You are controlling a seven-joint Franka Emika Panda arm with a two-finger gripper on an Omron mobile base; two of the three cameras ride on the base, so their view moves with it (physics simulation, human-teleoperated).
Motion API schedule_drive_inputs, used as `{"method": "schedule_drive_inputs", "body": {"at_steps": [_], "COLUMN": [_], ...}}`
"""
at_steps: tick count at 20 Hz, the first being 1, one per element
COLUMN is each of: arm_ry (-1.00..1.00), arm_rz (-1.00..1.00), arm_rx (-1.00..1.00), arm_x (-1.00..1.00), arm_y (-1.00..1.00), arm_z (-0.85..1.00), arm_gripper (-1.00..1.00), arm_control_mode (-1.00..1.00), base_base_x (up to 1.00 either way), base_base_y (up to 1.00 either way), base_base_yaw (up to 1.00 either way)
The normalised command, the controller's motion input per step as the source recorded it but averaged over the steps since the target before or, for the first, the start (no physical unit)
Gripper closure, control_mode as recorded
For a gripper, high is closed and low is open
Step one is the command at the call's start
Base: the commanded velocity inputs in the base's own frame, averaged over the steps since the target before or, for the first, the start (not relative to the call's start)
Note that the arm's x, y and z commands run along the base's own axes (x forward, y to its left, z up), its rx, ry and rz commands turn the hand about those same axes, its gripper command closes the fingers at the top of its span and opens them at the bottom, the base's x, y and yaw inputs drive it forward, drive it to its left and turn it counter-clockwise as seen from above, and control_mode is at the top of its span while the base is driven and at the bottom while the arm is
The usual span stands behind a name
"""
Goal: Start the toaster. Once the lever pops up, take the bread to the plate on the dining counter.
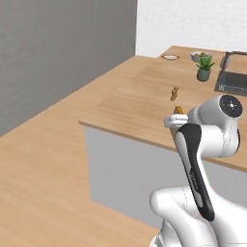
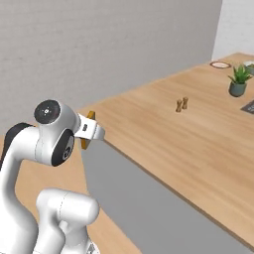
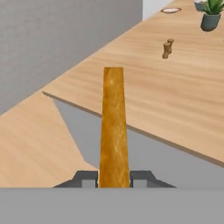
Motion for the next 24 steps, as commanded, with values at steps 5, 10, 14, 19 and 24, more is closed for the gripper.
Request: {"method": "schedule_drive_inputs", "body": {"at_steps": [5,10,14,19,24], "arm_ry": [0.0,0.0,0.0,0.0,0.0], "arm_rz": [0.0,0.0,0.0,0.0,0.0], "arm_rx": [0.0,0.0,0.0,0.0,0.0], "arm_x": [0.0,0.0,0.0,0.0,0.0], "arm_y": [0.0,0.0,0.0,0.0,0.0], "arm_z": [0.0,0.0,0.0,0.0,0.0], "arm_gripper": [1.0,1.0,1.0,1.0,1.0], "arm_control_mode": [1.0,1.0,1.0,1.0,1.0], "base_base_x": [0.4,0.42,0.4,0.44,0.57], "base_base_y": [1.0,1.0,1.0,0.91,0.75], "base_base_yaw": [-0.07,-0.08,-0.15,-0.22,-0.29]}}
